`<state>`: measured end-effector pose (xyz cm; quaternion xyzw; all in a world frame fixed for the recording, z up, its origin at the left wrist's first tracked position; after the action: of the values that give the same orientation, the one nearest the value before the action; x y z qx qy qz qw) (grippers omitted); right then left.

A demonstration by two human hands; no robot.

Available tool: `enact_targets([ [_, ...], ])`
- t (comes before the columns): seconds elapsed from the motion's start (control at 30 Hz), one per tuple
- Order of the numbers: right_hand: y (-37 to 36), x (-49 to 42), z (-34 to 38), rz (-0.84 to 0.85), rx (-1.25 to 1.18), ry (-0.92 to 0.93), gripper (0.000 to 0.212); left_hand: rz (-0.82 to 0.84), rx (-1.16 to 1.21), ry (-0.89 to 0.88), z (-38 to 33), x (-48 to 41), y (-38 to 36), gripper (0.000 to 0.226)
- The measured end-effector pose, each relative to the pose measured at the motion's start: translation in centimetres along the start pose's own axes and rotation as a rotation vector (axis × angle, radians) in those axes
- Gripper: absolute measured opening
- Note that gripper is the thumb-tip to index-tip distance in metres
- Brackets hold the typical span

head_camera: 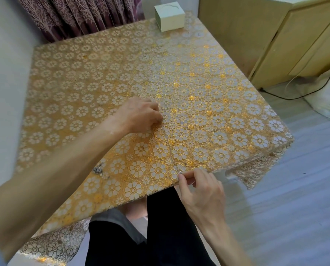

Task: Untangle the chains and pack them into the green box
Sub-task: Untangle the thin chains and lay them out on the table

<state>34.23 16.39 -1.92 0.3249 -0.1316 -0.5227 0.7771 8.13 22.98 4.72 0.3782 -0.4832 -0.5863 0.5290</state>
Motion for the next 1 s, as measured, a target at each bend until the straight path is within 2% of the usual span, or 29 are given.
enact_targets([
  [0.27, -0.1, -0.2, 0.1, 0.03, -0.069, -0.002, 0.015, -0.125, -0.36, -0.247, -0.4, 1.2, -1.2, 0.016],
  [0.43, -0.4, -0.1, 0.5, 0.047, -0.115, -0.02, 0.018, -0.162, -0.388, -0.315, -0.2, 1.0, -1.5, 0.01],
  [0.6, -0.9, -0.1, 0.8, 0.024, -0.088, -0.036, 0.023, -0.205, -0.397, -0.34, 0.4, 0.4, -1.1, 0.015],
  [0.73, -1.0, -0.2, 1.0, 0.021, -0.08, -0.04, 0.025, -0.207, -0.405, -0.332, 1.6, 0.6, -0.8, 0.009],
  [0.9, -0.6, -0.6, 1.3, -0.01, -0.058, -0.012, 0.013, -0.178, -0.398, -0.365, 1.6, 0.9, -1.2, 0.011],
  [1.0, -0.8, -1.2, 1.8, -0.032, 0.024, 0.028, 0.023, -0.17, -0.404, -0.307, 1.3, 0.9, -1.7, 0.013],
])
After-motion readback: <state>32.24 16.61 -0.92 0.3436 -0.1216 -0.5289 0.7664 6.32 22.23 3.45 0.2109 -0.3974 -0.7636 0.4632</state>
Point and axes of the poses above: each hand's wrist, its own x-axis away from the middle knuckle, its own y-axis out of the back of the hand, z = x × y, the point moved 4 cm from there along -x, towards the middle knuckle, and after that the axes turned 7 degrees about -x, right-handed, at the moved point
